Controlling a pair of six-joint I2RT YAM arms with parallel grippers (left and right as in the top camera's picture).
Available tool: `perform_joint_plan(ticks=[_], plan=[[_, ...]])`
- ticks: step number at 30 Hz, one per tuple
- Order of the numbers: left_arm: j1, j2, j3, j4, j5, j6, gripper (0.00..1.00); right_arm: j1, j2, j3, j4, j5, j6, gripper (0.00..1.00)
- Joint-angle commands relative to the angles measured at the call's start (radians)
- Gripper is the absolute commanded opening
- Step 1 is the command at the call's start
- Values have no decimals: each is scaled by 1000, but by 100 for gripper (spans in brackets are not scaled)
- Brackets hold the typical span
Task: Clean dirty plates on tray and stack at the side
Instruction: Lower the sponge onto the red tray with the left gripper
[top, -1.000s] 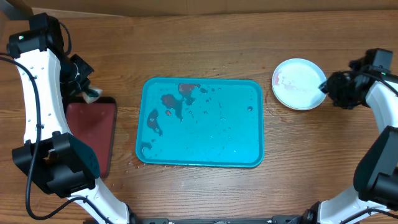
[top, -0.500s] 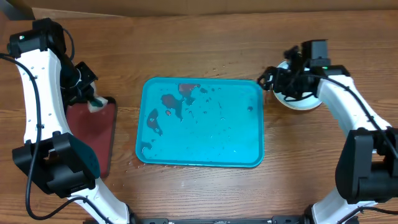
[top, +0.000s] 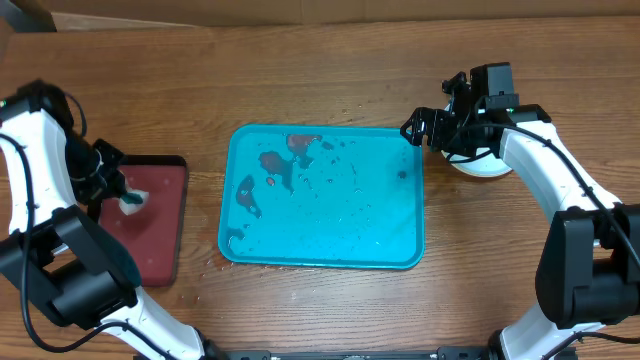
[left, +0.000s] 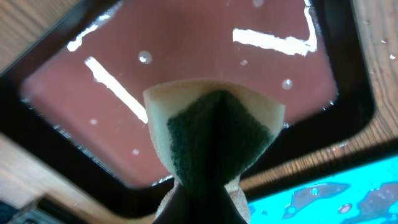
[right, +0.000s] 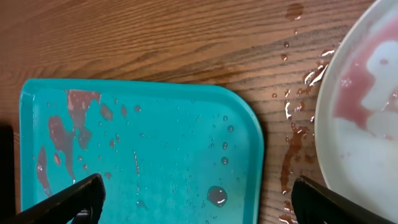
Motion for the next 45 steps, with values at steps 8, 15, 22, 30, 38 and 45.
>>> perform_joint_plan(ticks=[8, 15, 22, 30, 38, 45], plan=[[50, -7, -186, 224, 133, 46, 5, -1, -27, 5, 27, -2, 0, 98], [50, -7, -284, 352, 161, 46, 7, -1, -27, 5, 26, -2, -1, 99], [50, -7, -280, 348, 127, 46, 69, -1, -27, 5, 26, -2, -1, 99], [49, -8, -119, 233, 121, 46, 63, -1, -27, 5, 18, -2, -1, 100], [18, -6, -168, 183, 56, 6, 6, -1, -27, 5, 24, -2, -1, 100], [11, -5, -366, 344, 32, -37, 4, -1, -27, 5, 26, -2, -1, 100]])
